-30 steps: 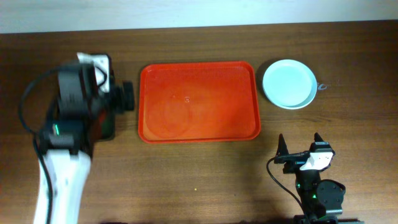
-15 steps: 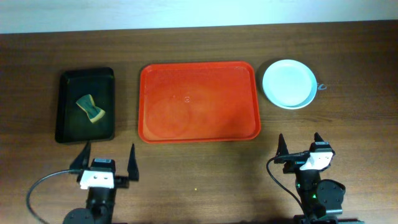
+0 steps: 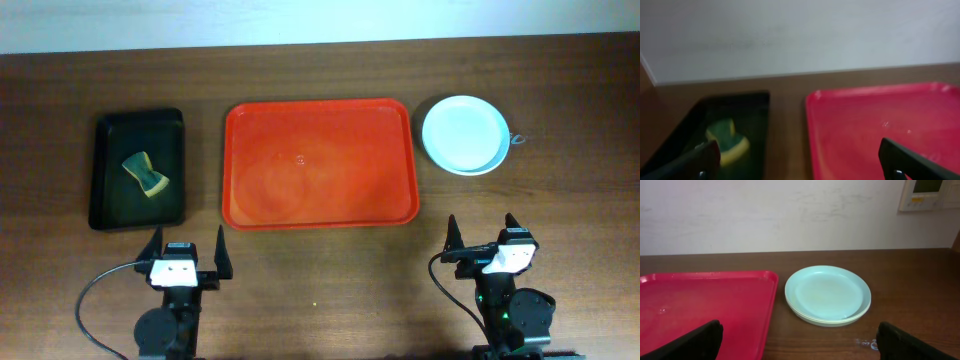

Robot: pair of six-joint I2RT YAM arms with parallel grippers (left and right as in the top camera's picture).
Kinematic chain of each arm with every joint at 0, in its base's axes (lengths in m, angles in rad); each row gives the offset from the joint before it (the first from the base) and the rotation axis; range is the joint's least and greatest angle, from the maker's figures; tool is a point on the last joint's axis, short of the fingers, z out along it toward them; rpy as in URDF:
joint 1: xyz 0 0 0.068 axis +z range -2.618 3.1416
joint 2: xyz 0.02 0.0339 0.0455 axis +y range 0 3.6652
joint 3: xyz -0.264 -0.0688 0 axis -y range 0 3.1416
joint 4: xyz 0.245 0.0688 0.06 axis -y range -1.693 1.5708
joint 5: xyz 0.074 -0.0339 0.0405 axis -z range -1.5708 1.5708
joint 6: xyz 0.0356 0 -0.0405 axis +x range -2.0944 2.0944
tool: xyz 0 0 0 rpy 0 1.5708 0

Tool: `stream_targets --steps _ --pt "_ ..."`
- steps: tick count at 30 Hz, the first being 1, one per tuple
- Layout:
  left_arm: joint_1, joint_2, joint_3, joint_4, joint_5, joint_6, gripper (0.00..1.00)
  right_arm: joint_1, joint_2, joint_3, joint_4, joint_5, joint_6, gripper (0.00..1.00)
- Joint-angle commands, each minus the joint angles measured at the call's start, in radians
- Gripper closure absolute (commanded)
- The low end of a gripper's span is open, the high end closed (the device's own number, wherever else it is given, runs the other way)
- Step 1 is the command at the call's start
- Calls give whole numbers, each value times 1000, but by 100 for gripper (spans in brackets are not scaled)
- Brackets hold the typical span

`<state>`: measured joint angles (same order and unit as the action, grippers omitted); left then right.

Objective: Clean dirty plates on tray and stack at the side

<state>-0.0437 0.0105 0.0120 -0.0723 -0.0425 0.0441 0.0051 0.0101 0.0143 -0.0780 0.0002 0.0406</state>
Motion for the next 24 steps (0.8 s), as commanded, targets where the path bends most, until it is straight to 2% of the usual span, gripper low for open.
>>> stream_targets --steps 1,2,11,14,24 --pt "3 -5 -3 -1 -69 -67 1 -6 -7 -9 -2 5 -7 1" --pt "3 -5 -3 0 -83 -99 1 -6 -7 -9 -2 5 -7 1" --pt "3 -5 -3 -1 -79 -96 1 -6 -7 -9 -3 5 -7 1" --pt "3 -5 -3 -2 -76 3 1 -6 -7 -9 -3 5 -7 1" --pt "3 -5 -3 -2 -67 3 1 -6 -7 -9 -2 5 -7 1"
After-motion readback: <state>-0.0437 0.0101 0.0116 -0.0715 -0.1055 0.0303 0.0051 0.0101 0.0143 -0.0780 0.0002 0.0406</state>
